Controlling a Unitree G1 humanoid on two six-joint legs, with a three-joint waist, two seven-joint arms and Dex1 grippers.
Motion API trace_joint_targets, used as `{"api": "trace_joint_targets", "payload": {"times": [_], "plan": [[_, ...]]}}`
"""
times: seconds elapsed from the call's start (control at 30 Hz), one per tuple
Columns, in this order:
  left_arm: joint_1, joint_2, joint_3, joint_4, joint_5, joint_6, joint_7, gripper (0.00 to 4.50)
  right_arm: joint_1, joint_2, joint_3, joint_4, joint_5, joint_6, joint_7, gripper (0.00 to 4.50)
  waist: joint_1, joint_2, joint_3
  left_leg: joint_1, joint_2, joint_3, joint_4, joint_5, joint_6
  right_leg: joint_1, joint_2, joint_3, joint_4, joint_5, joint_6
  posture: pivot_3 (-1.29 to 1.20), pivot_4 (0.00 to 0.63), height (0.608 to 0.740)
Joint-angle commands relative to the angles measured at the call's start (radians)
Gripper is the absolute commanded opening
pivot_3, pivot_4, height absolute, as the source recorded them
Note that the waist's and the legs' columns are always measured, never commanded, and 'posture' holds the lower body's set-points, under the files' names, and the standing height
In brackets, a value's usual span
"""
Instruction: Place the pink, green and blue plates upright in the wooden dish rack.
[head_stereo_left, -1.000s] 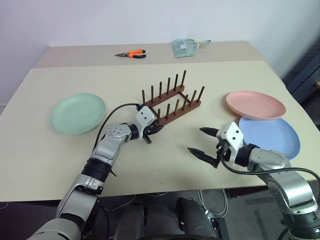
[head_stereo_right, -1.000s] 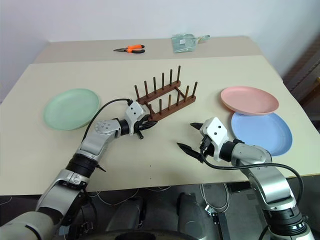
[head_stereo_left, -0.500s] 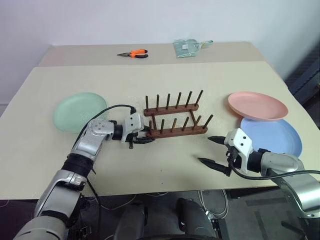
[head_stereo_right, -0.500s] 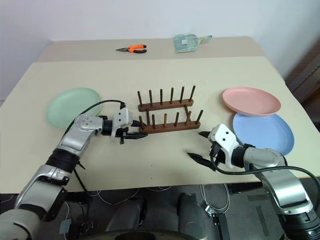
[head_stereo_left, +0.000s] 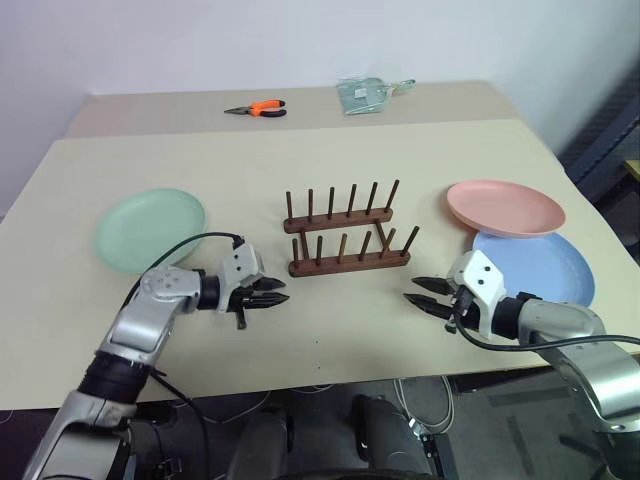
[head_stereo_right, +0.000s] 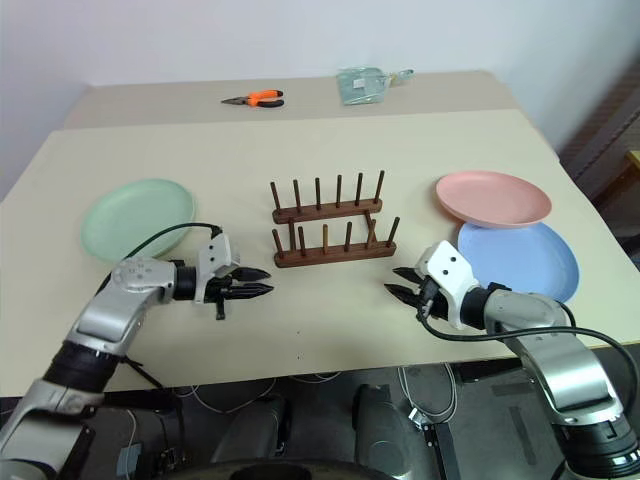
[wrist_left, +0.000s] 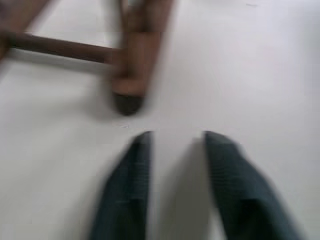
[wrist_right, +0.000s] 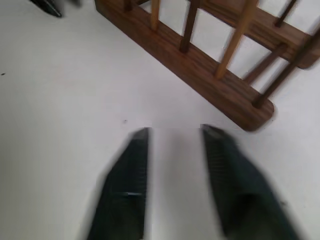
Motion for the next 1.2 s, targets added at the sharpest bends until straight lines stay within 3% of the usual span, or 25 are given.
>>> {"api": "trace_joint_targets", "payload": {"times": [0.03, 0.4, 0.63, 0.83, 0.97, 1.17, 1.2], "plan": [[0.017, -0.053, -0.04, -0.121, 0.023, 0.066, 0.11, 0.97, -0.042, 0.028, 0.057, 0.023, -0.069, -0.001, -0.056, 0.19, 0.009, -0.001, 0.0, 0.0, 0.0, 0.0, 0.001, 0.0, 0.0, 0.0, 0.0, 0.0, 0.0, 0.0, 0.001, 0.0, 0.15, 0.74], [-0.093, -0.254, -0.086, 0.074, 0.205, 0.08, 0.469, 0.97, -0.262, 0.161, 0.178, 0.308, -0.252, -0.038, -0.205, 0.19, 0.016, -0.001, -0.001, 0.001, -0.001, 0.0, 0.001, 0.0, 0.0, 0.001, 0.0, 0.0, 0.001, 0.001, -0.001, 0.0, 0.15, 0.74], [-0.162, -0.286, -0.084, 0.205, 0.218, 0.025, 0.517, 0.97, -0.392, 0.227, 0.19, 0.536, -0.324, -0.158, -0.254, 0.19, 0.012, 0.0, -0.002, 0.002, -0.001, 0.0, 0.001, 0.001, -0.001, 0.001, 0.0, 0.0, 0.002, 0.004, 0.0, 0.0, 0.15, 0.74], [-0.19, -0.288, -0.082, 0.269, 0.227, -0.01, 0.53, 0.97, -0.428, 0.238, 0.178, 0.598, -0.331, -0.216, -0.232, 0.19, 0.01, 0.0, -0.004, 0.003, -0.001, 0.0, 0.001, 0.001, -0.001, 0.001, 0.0, 0.0, 0.002, 0.004, 0.0, 0.0, 0.15, 0.74], [-0.166, -0.263, -0.08, 0.191, 0.198, -0.013, 0.478, 0.97, -0.38, 0.104, 0.106, 0.455, -0.296, -0.255, -0.112, 1.39, 0.011, 0.001, -0.004, 0.002, -0.001, 0.0, 0.001, 0.001, -0.001, 0.001, 0.0, 0.0, 0.002, 0.004, 0.001, 0.0, 0.15, 0.74], [-0.086, -0.2, -0.08, -0.043, 0.072, -0.001, 0.304, 0.97, -0.322, -0.164, -0.089, 0.283, -0.227, -0.24, 0.043, 4.38, -0.004, 0.004, -0.003, 0.0, -0.001, 0.001, -0.001, 0.001, -0.001, 0.0, 0.0, 0.0, 0.0, 0.004, 0.001, 0.0, 0.15, 0.74], [-0.077, -0.19, -0.087, -0.073, 0.051, 0.008, 0.269, 0.97, -0.307, -0.206, -0.103, 0.284, -0.225, -0.241, 0.076, 4.38, -0.005, 0.004, -0.003, 0.0, -0.001, 0.001, -0.001, 0.001, -0.001, 0.0, 0.0, 0.0, 0.001, 0.003, 0.001, 0.0, 0.15, 0.74]]}}
